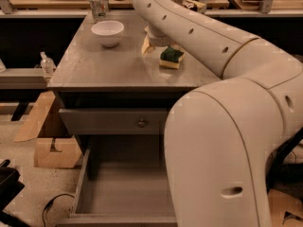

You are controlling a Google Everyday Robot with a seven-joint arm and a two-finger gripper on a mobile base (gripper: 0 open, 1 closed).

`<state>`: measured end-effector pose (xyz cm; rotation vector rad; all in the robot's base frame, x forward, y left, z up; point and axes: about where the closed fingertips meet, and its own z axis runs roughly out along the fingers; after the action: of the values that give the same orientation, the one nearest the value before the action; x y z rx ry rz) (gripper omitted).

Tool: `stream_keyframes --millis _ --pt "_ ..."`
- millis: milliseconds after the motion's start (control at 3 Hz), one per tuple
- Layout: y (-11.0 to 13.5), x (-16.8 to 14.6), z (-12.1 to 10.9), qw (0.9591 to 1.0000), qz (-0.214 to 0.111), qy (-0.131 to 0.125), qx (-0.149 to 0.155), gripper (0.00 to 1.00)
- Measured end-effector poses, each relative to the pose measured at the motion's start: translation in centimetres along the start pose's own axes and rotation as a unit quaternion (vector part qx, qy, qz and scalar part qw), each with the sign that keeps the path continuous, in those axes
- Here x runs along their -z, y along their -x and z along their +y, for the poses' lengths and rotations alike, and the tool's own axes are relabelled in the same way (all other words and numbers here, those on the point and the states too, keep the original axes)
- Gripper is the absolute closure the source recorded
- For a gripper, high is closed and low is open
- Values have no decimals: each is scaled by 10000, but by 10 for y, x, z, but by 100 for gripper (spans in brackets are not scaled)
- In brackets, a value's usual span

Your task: Place sponge into middle drawer

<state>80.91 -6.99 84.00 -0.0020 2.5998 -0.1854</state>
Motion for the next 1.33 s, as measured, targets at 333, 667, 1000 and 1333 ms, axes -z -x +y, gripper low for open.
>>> stream_keyframes --millis 333,667,1000,1333 --pt "-5 -14 -17 9995 196 -242 -111 50" --pt "-2 -8 -18 9995 196 -243 -111 73" --pt "-1 -7 -18 9995 196 -242 -110 96" --pt "-5 -3 -12 9996 168 -193 78 100"
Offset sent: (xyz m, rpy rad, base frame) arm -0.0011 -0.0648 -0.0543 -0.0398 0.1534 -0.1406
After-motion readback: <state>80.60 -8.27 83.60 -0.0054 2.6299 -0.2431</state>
